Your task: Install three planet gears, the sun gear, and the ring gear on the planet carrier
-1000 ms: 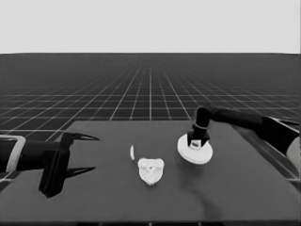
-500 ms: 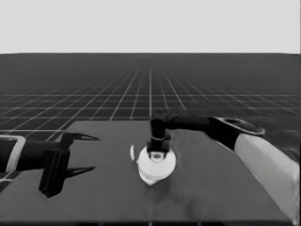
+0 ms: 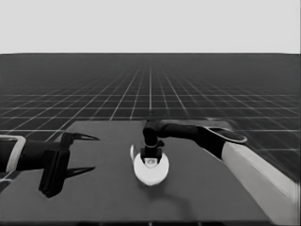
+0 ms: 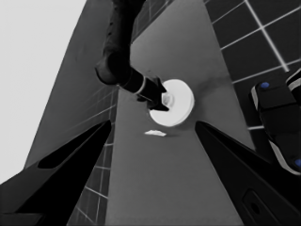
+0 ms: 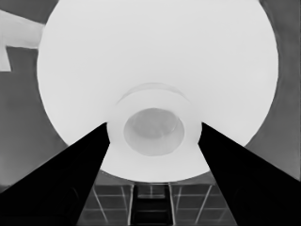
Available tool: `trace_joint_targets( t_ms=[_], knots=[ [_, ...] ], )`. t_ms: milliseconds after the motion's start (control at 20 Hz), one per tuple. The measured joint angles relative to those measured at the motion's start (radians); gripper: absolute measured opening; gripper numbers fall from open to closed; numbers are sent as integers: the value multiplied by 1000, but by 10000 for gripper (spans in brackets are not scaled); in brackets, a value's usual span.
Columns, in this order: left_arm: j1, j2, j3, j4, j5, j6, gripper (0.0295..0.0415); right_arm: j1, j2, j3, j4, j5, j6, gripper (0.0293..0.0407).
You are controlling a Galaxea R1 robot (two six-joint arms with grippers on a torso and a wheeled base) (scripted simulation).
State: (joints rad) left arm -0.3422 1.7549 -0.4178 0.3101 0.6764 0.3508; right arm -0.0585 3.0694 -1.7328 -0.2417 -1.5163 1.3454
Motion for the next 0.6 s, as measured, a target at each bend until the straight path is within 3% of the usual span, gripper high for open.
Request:
trace_joint_targets(
  t_ms=[600],
  knots=[
    [0, 0, 0, 0, 0, 0, 385, -14, 3, -7, -9, 4, 36, 349]
  ],
)
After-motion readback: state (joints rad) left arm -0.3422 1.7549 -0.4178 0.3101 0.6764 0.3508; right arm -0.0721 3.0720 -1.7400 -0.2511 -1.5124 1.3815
